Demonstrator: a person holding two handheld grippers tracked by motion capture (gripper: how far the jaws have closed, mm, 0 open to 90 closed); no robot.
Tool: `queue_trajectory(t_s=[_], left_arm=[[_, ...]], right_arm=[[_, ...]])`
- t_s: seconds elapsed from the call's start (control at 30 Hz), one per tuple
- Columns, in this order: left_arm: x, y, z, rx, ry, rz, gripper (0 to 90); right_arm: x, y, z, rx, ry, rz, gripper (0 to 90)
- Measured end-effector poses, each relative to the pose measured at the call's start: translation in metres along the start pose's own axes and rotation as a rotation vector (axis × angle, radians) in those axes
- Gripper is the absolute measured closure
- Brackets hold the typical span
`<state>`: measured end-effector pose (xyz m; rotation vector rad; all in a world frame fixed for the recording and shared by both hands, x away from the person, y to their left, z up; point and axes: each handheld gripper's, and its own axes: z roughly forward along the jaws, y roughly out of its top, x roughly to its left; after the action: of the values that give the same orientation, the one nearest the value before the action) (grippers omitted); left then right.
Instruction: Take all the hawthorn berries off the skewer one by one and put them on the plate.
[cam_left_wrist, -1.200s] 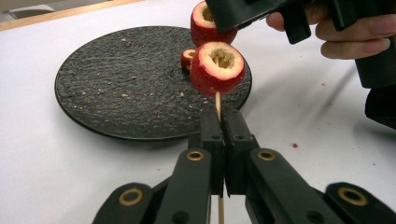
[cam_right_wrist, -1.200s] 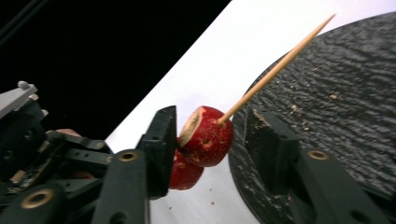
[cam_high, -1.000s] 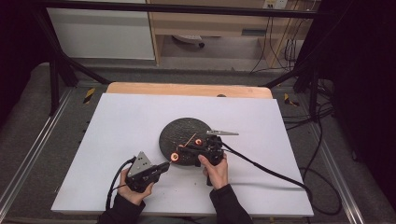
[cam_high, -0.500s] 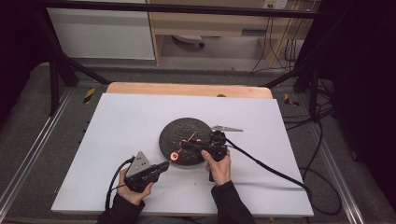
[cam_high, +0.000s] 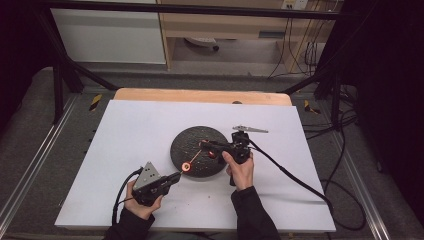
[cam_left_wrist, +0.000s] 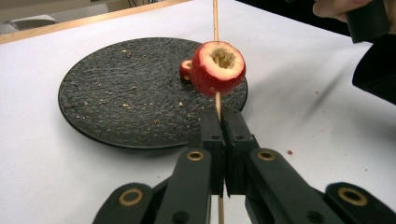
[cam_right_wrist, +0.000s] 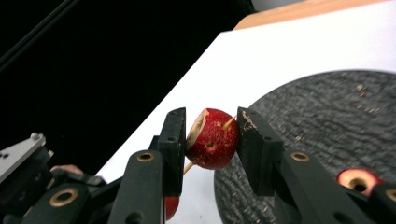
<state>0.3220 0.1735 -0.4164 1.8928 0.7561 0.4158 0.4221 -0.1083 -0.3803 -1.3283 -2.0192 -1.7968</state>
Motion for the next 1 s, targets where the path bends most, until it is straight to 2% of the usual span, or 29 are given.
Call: queue_trajectory(t_s=[0.27, 0.53, 0.6, 0.77, 1.0], left_arm=[[0.001, 0.0, -0.001, 0.003, 0.004, -0.001, 88.2], [0.004, -0.001, -0.003, 0.001, 0.01, -0.006, 88.1], [0.005, 0.0, -0.004, -0.004, 0.014, -0.011, 88.1], [0.008, 0.0, -0.006, -0.011, 0.02, -0.02, 88.1], [0.01, 0.0, -0.007, -0.01, 0.023, -0.027, 88.2]], right_arm=[[-0.004, 0.015, -0.009, -0.034, -0.038, -0.012, 64.7], [-0.009, 0.036, -0.027, -0.084, -0.1, -0.034, 64.6], [-0.012, 0.038, -0.028, -0.079, -0.12, -0.032, 64.6], [-0.021, 0.025, -0.018, -0.033, -0.142, -0.034, 64.5], [-0.032, -0.011, 0.015, 0.083, -0.158, -0.039, 64.5]])
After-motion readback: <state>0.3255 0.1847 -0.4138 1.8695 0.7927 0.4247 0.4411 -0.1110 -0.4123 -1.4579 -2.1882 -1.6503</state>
